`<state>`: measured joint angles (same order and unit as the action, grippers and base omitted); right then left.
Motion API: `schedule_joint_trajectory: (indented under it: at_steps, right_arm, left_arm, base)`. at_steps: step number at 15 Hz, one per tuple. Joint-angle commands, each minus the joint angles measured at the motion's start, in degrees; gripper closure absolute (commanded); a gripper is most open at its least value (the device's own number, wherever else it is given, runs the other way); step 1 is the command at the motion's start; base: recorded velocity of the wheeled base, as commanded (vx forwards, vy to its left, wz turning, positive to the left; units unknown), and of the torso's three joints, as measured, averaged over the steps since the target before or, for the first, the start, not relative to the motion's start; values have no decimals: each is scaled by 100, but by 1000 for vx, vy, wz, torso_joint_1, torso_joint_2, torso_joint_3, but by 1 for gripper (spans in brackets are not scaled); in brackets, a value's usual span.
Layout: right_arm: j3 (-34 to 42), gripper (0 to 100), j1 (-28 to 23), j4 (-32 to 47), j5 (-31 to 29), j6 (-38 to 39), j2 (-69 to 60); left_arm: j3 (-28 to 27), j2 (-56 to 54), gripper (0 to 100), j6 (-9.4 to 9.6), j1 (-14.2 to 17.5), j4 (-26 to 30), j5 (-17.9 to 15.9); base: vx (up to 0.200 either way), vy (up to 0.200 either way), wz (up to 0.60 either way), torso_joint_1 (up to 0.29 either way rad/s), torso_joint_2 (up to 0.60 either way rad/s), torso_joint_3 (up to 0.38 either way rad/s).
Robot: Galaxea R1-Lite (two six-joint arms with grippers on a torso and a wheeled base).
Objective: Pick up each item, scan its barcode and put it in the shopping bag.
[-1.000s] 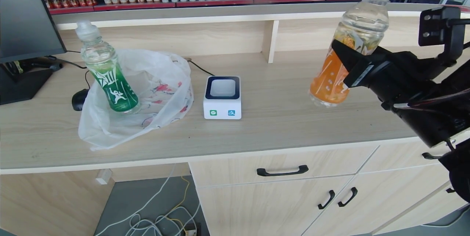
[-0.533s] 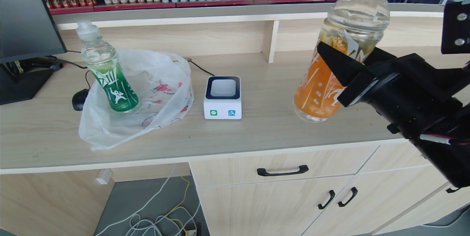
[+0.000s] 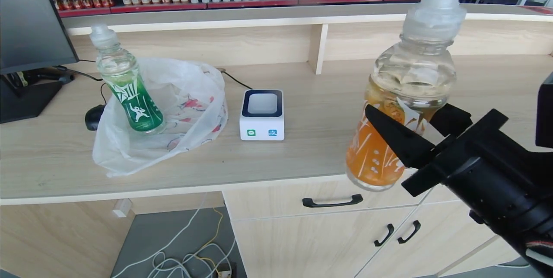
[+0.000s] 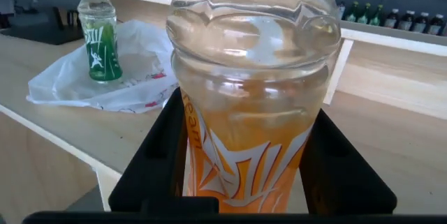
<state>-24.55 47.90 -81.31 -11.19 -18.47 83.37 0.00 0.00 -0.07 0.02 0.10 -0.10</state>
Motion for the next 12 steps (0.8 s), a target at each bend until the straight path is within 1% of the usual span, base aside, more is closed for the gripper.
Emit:
schedule_joint_trajectory:
  at_steps: [1, 2, 3, 7, 12]
  right_arm:
    - [346, 100, 449, -69, 3, -289, -5]
    - [434, 100, 712, -104, 3, -491, -5]
    - [451, 100, 800, -104, 3, -561, 4]
    - [434, 100, 1424, -104, 3, -1256, 48]
    - [328, 100, 1574, -104, 3, -1431, 83]
  left_arm:
    - [0, 0, 0, -1, 6, -1, 1]
    - [0, 0, 0, -1, -2, -1, 1]
    - [0, 0, 0, -1, 6, -1, 1]
    - [0, 0, 0, -1, 6, -1, 1]
    - [0, 0, 0, -1, -2, -1, 1]
  base:
    - [0, 0, 0, 0, 0, 0]
    - [0, 0, 0, 0, 0, 0]
    - [0, 0, 0, 0, 0, 0]
    - [0, 0, 0, 0, 0, 0]
    - [0, 0, 0, 0, 0, 0]
